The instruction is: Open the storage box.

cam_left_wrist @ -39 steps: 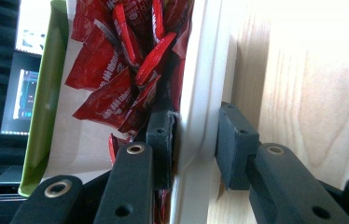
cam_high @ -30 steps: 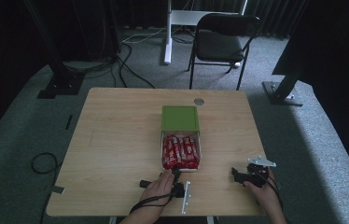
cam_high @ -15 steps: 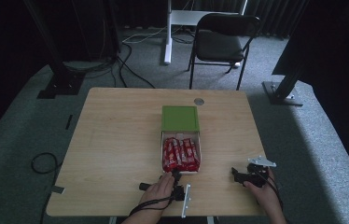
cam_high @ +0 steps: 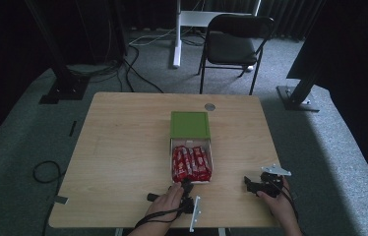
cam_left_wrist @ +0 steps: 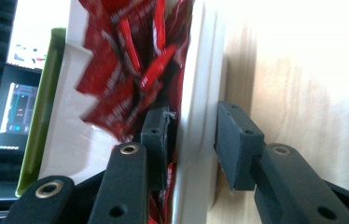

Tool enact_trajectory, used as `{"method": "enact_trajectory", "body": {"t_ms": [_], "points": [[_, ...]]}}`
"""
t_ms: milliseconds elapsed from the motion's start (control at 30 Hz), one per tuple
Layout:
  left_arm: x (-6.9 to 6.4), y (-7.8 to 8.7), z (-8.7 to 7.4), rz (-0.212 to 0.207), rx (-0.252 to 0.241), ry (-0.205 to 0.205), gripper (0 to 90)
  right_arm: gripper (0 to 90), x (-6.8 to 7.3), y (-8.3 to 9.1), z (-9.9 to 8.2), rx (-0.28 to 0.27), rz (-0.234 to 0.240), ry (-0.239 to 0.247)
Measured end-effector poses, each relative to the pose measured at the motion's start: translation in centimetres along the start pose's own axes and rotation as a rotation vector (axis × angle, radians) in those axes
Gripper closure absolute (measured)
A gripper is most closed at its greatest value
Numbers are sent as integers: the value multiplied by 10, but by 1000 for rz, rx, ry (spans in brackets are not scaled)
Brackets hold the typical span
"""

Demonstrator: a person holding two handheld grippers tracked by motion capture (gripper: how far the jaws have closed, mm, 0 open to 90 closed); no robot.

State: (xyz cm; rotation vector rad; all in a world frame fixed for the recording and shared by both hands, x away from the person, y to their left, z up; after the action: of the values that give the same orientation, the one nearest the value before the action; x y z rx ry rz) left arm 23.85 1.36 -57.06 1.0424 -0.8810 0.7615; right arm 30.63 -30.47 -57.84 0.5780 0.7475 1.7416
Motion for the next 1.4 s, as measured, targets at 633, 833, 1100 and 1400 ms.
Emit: {"method": "enact_trajectory", "body": {"t_ms": [633,833,1100,1400], "points": [[5,27,-12,-86,-66,111,644,104,0,0,0,0,0,1],[9,32,-27,-143,-90,193,629,104,0,0,0,0,0,1],[15,38,-48,-179,-116,261,619,104,0,0,0,0,0,1],[22,42,-69,-202,-88,348,618,104,0,0,0,0,0,2]]}}
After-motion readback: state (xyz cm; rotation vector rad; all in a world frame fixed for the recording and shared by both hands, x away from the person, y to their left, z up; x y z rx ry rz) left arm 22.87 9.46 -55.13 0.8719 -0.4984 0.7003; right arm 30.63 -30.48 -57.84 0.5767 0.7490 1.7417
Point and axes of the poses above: each handheld gripper's, and its own axes: y roughly backward along the jaws, z roughly out of its top, x roughly to its left, the point moved 1 cm from there along -y, roughly forward along the jaws, and after that the axes turned 4 degrees about x, right-handed, at the moved point
